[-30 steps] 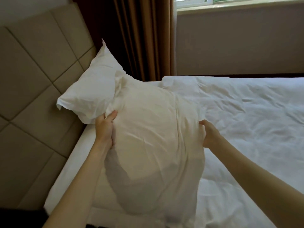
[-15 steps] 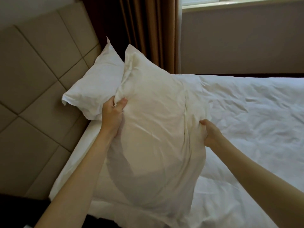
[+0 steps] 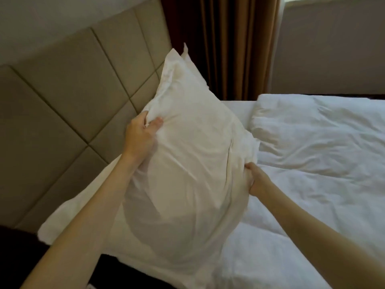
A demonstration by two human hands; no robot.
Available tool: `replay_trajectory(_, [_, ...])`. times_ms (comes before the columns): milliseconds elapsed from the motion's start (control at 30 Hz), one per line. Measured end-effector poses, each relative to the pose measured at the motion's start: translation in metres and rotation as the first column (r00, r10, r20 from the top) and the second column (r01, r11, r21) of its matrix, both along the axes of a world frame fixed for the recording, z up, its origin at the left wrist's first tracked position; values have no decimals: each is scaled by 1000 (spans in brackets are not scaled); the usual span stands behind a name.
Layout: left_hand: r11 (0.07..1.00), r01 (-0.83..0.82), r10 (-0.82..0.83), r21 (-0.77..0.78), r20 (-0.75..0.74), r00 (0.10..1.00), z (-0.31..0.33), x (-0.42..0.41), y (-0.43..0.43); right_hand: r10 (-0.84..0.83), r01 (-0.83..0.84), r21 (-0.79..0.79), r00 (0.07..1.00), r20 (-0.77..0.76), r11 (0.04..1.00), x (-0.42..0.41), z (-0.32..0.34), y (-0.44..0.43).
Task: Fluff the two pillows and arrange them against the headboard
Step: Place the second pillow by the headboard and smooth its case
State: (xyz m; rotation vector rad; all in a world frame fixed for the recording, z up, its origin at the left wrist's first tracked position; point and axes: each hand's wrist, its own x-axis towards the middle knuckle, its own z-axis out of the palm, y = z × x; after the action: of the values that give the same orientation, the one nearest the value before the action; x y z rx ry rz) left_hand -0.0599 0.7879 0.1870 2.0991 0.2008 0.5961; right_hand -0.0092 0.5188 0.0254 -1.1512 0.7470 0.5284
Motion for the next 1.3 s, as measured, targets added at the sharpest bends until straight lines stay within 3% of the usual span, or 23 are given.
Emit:
replay_trajectory(200, [988,-49,58,146,-56,997,5,4,105,77,-81,83,996,48,993,15,-25,120])
replay_trajectory(333, [974,-162,191,158,-195,962,-19,16,181,212,-215,23,974,83,976,27,-43,190])
replay_trajectory(433, [924,-244,337,294,-328,882,-55,26,220,430,-422,-90,897,105,902,22,-56,220])
replay_trajectory(600, [852,-139,451,504,-574,683,-125,2,261,613,-605,-166,790,-2,779,11,-80,247])
replay_trajectory(833, [666,-100,657,739,-519,547,-187,-80,239,686,-677,-272,723,-75,684,2,-101,248])
replay_trajectory(967, [723,-226,670,653,-582,461,-194,-94,238,671,-663,-298,736,-90,687,0,-107,241])
replay_trajectory(1033, [758,-264,634,597,-577,515,-188,-90,246,665,-652,-318,742,-84,688,0,-106,239])
replay_trajectory(1167, [840,-272,504,470,-486,714,-140,-76,260,626,-589,-360,779,-17,723,10,-100,246])
replay_trajectory(1300, [850,-262,473,458,-441,763,-105,-87,275,608,-562,-354,793,25,748,16,-88,266])
